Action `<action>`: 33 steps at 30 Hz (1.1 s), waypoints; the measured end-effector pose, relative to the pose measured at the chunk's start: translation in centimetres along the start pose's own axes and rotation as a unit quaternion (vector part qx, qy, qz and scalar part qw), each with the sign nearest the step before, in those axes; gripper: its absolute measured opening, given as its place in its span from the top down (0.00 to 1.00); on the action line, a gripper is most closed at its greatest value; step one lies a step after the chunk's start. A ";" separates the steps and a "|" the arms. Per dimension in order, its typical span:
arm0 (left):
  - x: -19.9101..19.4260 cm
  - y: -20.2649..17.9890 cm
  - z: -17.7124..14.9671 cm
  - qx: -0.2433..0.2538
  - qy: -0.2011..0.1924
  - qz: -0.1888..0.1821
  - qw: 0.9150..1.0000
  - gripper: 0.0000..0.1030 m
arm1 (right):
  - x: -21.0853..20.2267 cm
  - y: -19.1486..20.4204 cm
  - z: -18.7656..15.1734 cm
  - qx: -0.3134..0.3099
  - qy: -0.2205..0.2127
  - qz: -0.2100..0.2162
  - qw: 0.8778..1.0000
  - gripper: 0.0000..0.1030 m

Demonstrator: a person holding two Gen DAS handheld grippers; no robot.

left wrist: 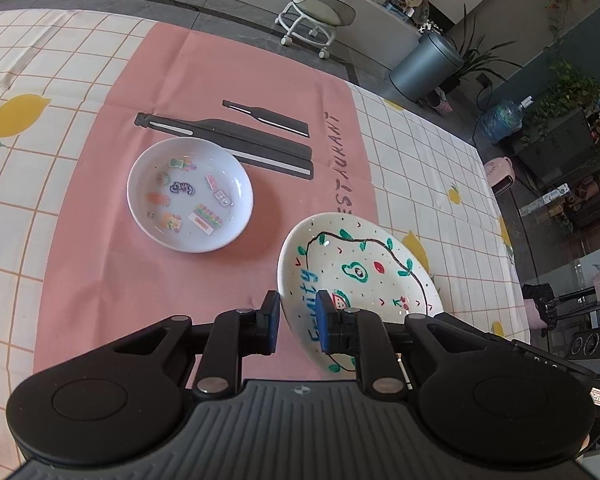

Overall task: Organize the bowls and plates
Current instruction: 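Close both grippers on the Fruity plate rim, then lift the Fruity plate with both grippers and carry it toward the bowls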

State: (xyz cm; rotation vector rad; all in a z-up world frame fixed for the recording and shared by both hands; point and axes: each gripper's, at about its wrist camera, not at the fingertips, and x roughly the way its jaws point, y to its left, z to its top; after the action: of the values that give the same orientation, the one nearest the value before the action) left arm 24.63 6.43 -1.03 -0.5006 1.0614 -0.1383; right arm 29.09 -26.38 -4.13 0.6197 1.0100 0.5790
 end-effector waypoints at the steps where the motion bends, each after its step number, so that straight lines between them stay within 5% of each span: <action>1: -0.3 -0.2 -0.2 0.004 0.000 0.000 1.000 0.80 | -0.5 0.2 -0.3 0.000 -0.002 0.001 1.000 0.93; 20: -1.1 -4.9 -5.4 0.109 0.045 0.003 0.993 0.80 | -7.3 0.1 -7.2 0.037 0.001 -0.040 0.999 0.90; 33: -0.7 -6.2 -7.2 0.163 0.070 0.044 0.983 0.80 | -7.1 -1.7 -11.2 0.082 0.056 -0.038 0.994 0.87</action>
State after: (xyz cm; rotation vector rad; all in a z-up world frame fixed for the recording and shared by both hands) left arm 18.82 -1.11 -0.43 -0.1492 1.1695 -0.2661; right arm 16.37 -30.22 -5.56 0.6968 1.1907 0.4704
